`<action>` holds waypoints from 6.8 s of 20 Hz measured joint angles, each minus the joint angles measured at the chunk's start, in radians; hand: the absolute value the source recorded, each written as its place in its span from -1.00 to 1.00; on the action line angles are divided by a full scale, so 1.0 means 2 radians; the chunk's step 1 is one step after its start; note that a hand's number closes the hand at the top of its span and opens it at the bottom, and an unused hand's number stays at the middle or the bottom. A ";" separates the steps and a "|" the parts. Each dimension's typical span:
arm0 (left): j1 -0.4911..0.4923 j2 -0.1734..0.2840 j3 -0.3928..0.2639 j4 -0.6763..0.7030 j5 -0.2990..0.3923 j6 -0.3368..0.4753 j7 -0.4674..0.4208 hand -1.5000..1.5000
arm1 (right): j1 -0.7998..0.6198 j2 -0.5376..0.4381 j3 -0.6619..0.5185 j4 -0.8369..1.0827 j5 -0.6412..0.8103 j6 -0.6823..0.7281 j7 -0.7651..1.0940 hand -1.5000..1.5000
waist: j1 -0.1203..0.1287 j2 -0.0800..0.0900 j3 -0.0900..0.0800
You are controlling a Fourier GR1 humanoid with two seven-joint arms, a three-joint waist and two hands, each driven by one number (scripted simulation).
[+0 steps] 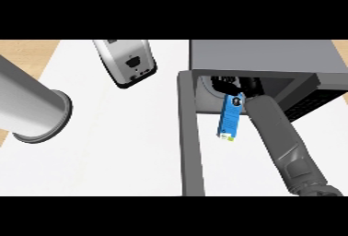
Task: Pick up the milk, place it into the microwave and close the microwave
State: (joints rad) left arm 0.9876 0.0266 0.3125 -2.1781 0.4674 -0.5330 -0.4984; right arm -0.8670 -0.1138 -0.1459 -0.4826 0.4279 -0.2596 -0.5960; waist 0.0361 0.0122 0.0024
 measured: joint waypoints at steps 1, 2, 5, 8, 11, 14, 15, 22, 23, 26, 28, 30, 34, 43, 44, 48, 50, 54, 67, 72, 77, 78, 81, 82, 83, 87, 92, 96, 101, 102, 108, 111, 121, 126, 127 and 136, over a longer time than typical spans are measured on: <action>-0.002 0.004 0.003 0.003 0.006 -0.004 0.002 -1.00 | -0.008 -0.003 -0.004 0.014 0.002 -0.012 -0.002 1.00 | 0.003 0.001 0.000; -0.010 0.004 0.002 0.004 0.003 -0.002 0.004 -1.00 | -0.014 -0.004 -0.008 0.028 0.005 -0.024 -0.003 1.00 | 0.006 0.003 0.000; -0.031 0.016 0.006 0.009 0.009 0.002 0.017 -1.00 | -0.043 -0.017 -0.016 0.064 0.013 -0.052 0.014 1.00 | 0.012 0.007 0.000; -0.049 0.022 0.006 0.019 0.006 0.004 0.021 -1.00 | -0.060 -0.022 -0.034 0.087 0.009 -0.093 0.030 1.00 | 0.020 0.012 0.000; -0.060 0.025 0.007 0.024 0.006 0.005 0.026 -1.00 | -0.071 -0.023 -0.052 0.104 -0.001 -0.125 0.034 -1.00 | 0.026 0.015 0.001; -0.069 0.026 0.004 0.025 -0.001 0.007 0.030 -1.00 | -0.072 -0.029 -0.062 0.115 -0.003 -0.150 0.021 -1.00 | 0.032 0.018 0.001; -0.072 0.026 0.004 0.027 -0.004 0.007 0.029 -1.00 | -0.073 -0.033 -0.062 0.120 0.000 -0.159 0.021 -1.00 | 0.035 0.019 0.001; -0.097 0.038 0.005 0.031 -0.015 0.007 0.035 -1.00 | -0.085 -0.040 -0.055 0.154 0.016 -0.162 0.011 -1.00 | 0.043 0.022 0.001; -0.102 0.041 0.005 0.036 -0.014 0.005 0.036 -1.00 | -0.088 -0.036 -0.055 0.157 0.016 -0.160 0.011 -1.00 | 0.042 0.021 0.001; -0.108 0.039 -0.003 0.037 -0.030 0.003 0.034 -1.00 | -0.088 -0.032 -0.061 0.163 0.011 -0.148 -0.001 -1.00 | 0.041 0.020 0.001; -0.110 0.036 -0.010 0.037 -0.037 0.001 0.035 -1.00 | -0.089 -0.031 -0.066 0.165 0.005 -0.130 -0.011 -1.00 | 0.039 0.019 0.001; -0.112 0.033 -0.016 0.033 -0.041 0.002 0.038 -1.00 | -0.089 -0.031 -0.072 0.166 -0.001 -0.111 -0.023 -1.00 | 0.037 0.018 0.001; -0.112 0.026 -0.031 0.028 -0.050 -0.001 0.042 -1.00 | -0.085 -0.032 -0.085 0.168 -0.016 -0.076 -0.046 -1.00 | 0.032 0.015 0.001; -0.118 0.003 -0.078 0.010 -0.088 -0.002 0.061 -1.00 | -0.060 -0.024 -0.108 0.163 -0.047 0.009 -0.100 -1.00 | 0.008 0.004 0.000; -0.119 0.000 -0.084 0.003 -0.093 0.001 0.067 -1.00 | -0.058 -0.024 -0.110 0.162 -0.050 0.018 -0.102 -1.00 | 0.006 0.003 0.000; -0.108 -0.008 -0.115 -0.010 -0.122 0.007 0.061 -1.00 | -0.025 -0.017 -0.109 0.152 -0.058 0.047 -0.127 -1.00 | -0.002 -0.002 -0.001; -0.116 -0.010 -0.134 -0.010 -0.140 0.017 0.065 -1.00 | -0.014 -0.012 -0.108 0.144 -0.062 0.056 -0.131 -1.00 | -0.006 -0.003 -0.001; -0.125 -0.012 -0.180 -0.023 -0.172 0.043 0.083 -1.00 | 0.027 -0.003 -0.098 0.120 -0.066 0.082 -0.144 -1.00 | -0.018 -0.008 -0.001; -0.223 -0.012 -0.272 0.016 -0.247 0.087 0.167 1.00 | 0.205 0.027 -0.054 -0.054 -0.091 0.174 -0.140 -1.00 | -0.043 -0.014 -0.002; -0.273 -0.012 -0.293 0.049 -0.274 0.098 0.190 1.00 | 0.305 0.025 -0.034 -0.175 -0.105 0.206 -0.124 -1.00 | -0.044 -0.013 -0.003; -0.340 -0.013 -0.309 0.103 -0.310 0.114 0.204 1.00 | 0.411 0.014 -0.025 -0.310 -0.121 0.230 -0.095 -1.00 | -0.044 -0.011 -0.003; -0.358 -0.013 -0.308 0.122 -0.314 0.114 0.205 1.00 | 0.427 0.013 -0.024 -0.337 -0.124 0.232 -0.084 -1.00 | -0.042 -0.010 -0.002; -0.410 -0.012 -0.316 0.173 -0.321 0.105 0.224 1.00 | 0.464 0.000 -0.030 -0.393 -0.137 0.243 -0.065 -1.00 | -0.041 -0.008 -0.002; -0.423 -0.012 -0.330 0.188 -0.328 0.104 0.232 1.00 | 0.476 -0.002 -0.031 -0.409 -0.140 0.245 -0.062 -1.00 | -0.042 -0.008 -0.002; -0.438 -0.012 -0.341 0.204 -0.333 0.101 0.238 1.00 | 0.488 -0.003 -0.033 -0.423 -0.143 0.248 -0.061 -1.00 | -0.042 -0.008 -0.002; -0.508 -0.013 -0.364 0.296 -0.350 0.106 0.230 1.00 | 0.531 -0.011 -0.041 -0.478 -0.159 0.259 -0.048 -1.00 | -0.038 -0.006 -0.002; -0.583 -0.011 -0.431 0.417 -0.323 0.171 0.186 1.00 | 0.567 -0.026 -0.057 -0.530 -0.195 0.293 -0.046 -1.00 | -0.040 -0.005 -0.002; -0.636 -0.011 -0.497 0.504 -0.278 0.226 0.149 1.00 | 0.582 -0.035 -0.062 -0.563 -0.214 0.314 -0.045 -1.00 | -0.048 -0.003 -0.002; -0.686 -0.010 -0.576 0.557 -0.218 0.324 0.145 1.00 | 0.579 -0.049 -0.070 -0.595 -0.249 0.341 -0.032 -1.00 | -0.061 -0.001 -0.003; -0.694 -0.010 -0.586 0.562 -0.206 0.342 0.147 1.00 | 0.580 -0.054 -0.074 -0.602 -0.254 0.344 -0.031 -1.00 | -0.065 -0.001 -0.003; -0.733 -0.010 -0.629 0.575 -0.148 0.437 0.154 1.00 | 0.564 -0.073 -0.079 -0.638 -0.282 0.358 -0.013 -1.00 | -0.084 0.003 -0.004; -0.749 -0.010 -0.631 0.576 -0.118 0.470 0.145 1.00 | 0.559 -0.082 -0.076 -0.648 -0.294 0.368 -0.003 -1.00 | -0.095 0.006 -0.005; -0.798 -0.010 -0.599 0.573 -0.016 0.540 0.084 1.00 | 0.540 -0.108 -0.071 -0.679 -0.336 0.394 0.036 -1.00 | -0.127 0.017 -0.007; -0.824 -0.010 -0.586 0.591 0.033 0.546 0.074 1.00 | 0.528 -0.121 -0.071 -0.688 -0.356 0.403 0.055 -1.00 | -0.141 0.022 -0.006; -0.830 -0.011 -0.583 0.597 0.042 0.548 0.074 1.00 | 0.527 -0.124 -0.072 -0.690 -0.359 0.405 0.059 -1.00 | -0.143 0.022 -0.006; -0.879 -0.014 -0.562 0.647 0.108 0.545 0.063 1.00 | 0.507 -0.152 -0.085 -0.693 -0.387 0.411 0.088 -1.00 | -0.157 0.030 -0.006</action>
State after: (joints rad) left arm -0.7708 -0.0005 -0.8123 -0.8841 0.6830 0.5573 -0.3725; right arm 0.1473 -0.4176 -0.3154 -1.8694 -0.3452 0.5632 -0.4193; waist -0.2786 0.0720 -0.0090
